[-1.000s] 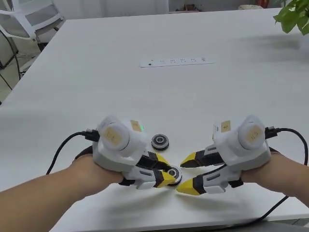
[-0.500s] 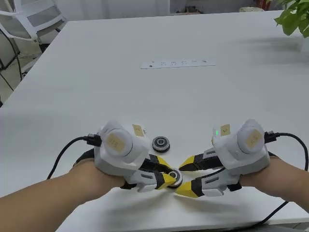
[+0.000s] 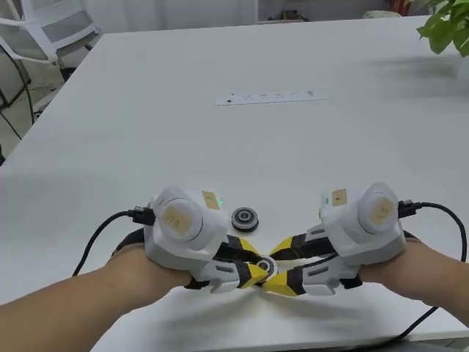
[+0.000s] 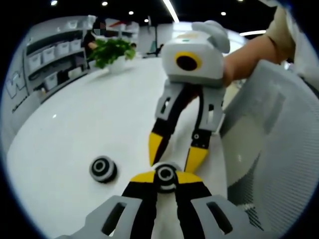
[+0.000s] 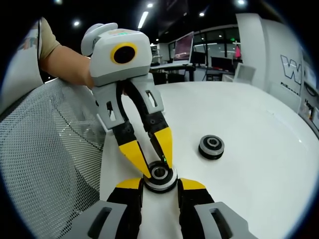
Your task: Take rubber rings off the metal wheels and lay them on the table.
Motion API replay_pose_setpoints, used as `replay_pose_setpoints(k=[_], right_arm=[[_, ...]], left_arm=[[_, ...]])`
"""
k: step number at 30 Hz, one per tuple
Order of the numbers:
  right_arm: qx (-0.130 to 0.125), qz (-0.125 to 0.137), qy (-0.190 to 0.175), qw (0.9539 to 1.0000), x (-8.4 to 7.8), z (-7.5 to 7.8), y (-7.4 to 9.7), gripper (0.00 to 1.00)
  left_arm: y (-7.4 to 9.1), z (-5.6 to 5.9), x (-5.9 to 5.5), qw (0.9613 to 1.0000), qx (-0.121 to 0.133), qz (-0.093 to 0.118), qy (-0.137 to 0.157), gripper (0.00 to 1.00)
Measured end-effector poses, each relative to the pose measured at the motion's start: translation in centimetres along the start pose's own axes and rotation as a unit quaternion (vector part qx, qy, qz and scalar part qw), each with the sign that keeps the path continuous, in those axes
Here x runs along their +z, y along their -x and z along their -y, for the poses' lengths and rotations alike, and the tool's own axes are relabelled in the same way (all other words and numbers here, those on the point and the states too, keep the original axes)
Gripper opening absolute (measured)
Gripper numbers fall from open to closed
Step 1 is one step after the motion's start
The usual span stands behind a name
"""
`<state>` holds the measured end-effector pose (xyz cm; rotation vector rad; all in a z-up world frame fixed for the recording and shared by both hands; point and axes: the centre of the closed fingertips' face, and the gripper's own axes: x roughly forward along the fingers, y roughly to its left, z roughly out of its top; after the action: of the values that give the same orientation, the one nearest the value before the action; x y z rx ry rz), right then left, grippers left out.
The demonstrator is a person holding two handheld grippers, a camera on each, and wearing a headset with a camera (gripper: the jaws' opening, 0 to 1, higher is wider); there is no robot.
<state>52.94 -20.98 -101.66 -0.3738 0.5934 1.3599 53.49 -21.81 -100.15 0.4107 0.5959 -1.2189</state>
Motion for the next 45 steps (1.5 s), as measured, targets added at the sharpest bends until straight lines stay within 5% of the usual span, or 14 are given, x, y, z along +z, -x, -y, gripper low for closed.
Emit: replay_pose_setpoints(k=[21,45], right_arm=[[-0.013,-0.018,0.024,0.9995,-0.7,0.1,0.8,0.16],[-0.017,-0.028,0.008,0.9994,-1.4,0.5,1.1,0.0]], left_arm=[[-0.2,-0.1,0.0,1.0,0.004,-0.002,-0.002,0.14],[-0.3,-0.1,0.1,0.9999,0.008,-0.004,-0.006,0.14]])
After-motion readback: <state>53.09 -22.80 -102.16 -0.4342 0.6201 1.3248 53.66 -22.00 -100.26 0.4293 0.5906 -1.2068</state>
